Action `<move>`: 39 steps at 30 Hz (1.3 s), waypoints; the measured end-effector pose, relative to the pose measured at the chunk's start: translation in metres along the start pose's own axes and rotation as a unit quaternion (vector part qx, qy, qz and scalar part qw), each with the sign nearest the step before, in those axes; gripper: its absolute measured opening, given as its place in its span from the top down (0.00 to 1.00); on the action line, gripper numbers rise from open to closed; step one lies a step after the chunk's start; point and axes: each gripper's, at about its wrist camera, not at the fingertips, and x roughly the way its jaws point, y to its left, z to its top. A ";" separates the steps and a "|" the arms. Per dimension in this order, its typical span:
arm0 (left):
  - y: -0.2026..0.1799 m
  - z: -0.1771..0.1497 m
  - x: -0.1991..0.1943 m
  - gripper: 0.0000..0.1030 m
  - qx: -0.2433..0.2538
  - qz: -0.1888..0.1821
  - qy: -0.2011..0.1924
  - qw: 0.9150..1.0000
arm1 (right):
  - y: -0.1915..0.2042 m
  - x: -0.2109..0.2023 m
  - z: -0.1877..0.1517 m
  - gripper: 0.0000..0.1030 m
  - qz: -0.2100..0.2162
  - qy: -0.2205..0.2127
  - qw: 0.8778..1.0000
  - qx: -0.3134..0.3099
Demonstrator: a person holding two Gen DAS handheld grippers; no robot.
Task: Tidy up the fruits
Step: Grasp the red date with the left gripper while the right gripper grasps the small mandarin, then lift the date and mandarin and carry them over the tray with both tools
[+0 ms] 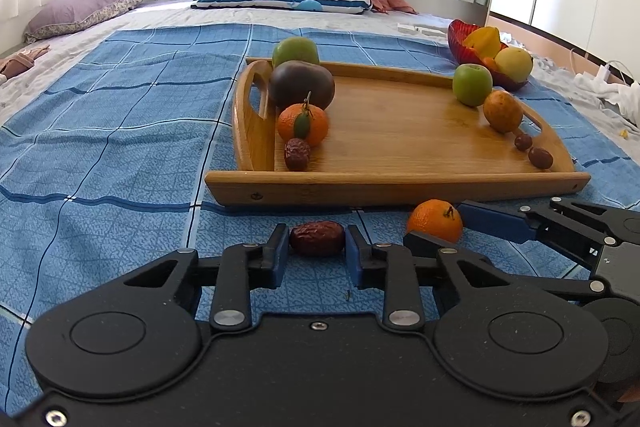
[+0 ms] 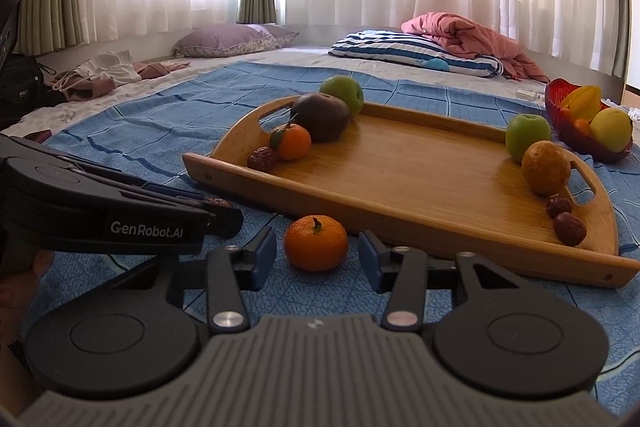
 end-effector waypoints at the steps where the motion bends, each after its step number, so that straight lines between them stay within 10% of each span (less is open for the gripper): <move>1: 0.000 0.000 0.000 0.72 0.000 0.000 0.000 1.000 | 0.000 0.000 0.000 0.53 0.000 0.001 1.000 -0.001; 39: -0.037 0.068 -0.005 0.73 0.012 -0.025 -0.061 0.998 | -0.060 -0.028 0.036 0.62 -0.076 -0.069 0.993 0.064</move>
